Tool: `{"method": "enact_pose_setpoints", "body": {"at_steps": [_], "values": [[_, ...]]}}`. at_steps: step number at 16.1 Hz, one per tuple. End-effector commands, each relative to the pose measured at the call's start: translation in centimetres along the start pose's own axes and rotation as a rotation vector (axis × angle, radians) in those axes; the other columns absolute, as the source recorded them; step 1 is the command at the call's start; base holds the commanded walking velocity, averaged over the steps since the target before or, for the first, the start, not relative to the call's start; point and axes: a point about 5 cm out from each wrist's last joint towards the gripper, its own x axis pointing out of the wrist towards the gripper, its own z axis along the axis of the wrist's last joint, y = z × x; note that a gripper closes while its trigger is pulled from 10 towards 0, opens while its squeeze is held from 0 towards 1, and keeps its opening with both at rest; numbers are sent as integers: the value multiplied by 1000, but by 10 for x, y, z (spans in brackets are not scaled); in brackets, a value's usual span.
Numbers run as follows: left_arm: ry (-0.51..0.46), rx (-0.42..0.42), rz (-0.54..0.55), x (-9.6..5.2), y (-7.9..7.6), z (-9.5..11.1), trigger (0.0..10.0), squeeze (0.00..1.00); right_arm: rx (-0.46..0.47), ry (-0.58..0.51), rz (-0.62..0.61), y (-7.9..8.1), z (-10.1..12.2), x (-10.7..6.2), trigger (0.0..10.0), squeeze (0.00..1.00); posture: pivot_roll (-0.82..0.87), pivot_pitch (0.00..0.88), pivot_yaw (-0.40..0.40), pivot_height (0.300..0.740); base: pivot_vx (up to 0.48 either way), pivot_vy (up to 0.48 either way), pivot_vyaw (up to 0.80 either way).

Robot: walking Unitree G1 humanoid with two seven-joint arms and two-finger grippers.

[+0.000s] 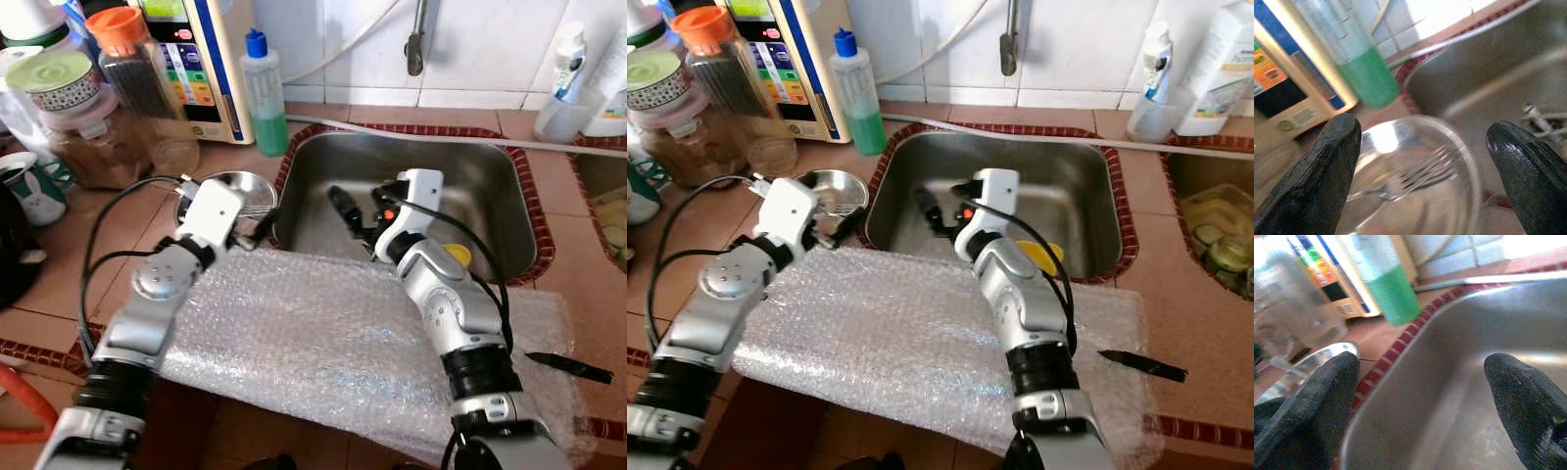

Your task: Kitchen organization

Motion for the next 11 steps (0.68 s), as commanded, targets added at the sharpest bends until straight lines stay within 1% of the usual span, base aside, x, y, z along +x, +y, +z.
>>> {"method": "enact_pose_setpoints", "body": {"at_steps": [1, 2, 3, 4, 5, 6, 7, 8, 9, 10, 11], "values": [[10, 85, 5, 3, 9, 2, 10000, 1000, -7, -2, 54, 11, 1, -2, 10000, 1000, -168, 132, 119, 740, 0, 0, 0], [23, 118, -2, 5, 11, 0, 10000, 945, -13, -7, 66, 14, 2, -3, 10000, 1000, -170, 134, 122, 740, 0, 0, 0], [47, 153, -9, 7, 14, -2, 10000, 867, -20, -12, 78, 17, 3, -3, 10000, 1000, -171, 134, 123, 740, 0, 0, 0], [47, 153, -9, 7, 14, -2, 10000, 867, -20, -12, 78, 17, 3, -3, 10000, 1000, -171, 134, 123, 740, 0, 0, 0], [89, 128, 27, 12, 22, -7, 10000, 659, -40, -17, 90, 21, 5, -6, 10000, 1000, -177, 137, 128, 740, 0, 0, 0], [94, 119, 36, 14, 23, -8, 10000, 502, -43, -21, 94, 22, 6, -7, 10000, 1000, -179, 138, 130, 740, 0, 0, 0], [98, 147, 17, 16, 21, -8, 10000, 329, -45, -21, 93, 23, 6, -8, 10000, 1000, -179, 139, 130, 740, 0, 0, 0], [117, 156, 12, 18, 20, -11, 10000, 180, -43, -23, 94, 23, 6, -8, 10000, 1000, -179, 140, 131, 740, 0, 0, 0], [131, 144, 25, 19, 21, -13, 10000, 27, -44, -22, 94, 24, 5, -9, 10000, 1000, -181, 140, 132, 740, 0, 0, 0], [152, 99, 34, 20, 21, -17, 10000, 0, -50, -20, 99, 25, 5, -10, 10000, 1000, -182, 142, 132, 740, 0, 0, 0], [163, 90, 40, 20, 22, -19, 10000, 0, -51, -21, 100, 26, 5, -10, 10000, 1000, -182, 141, 131, 740, 0, 0, 0]]}}
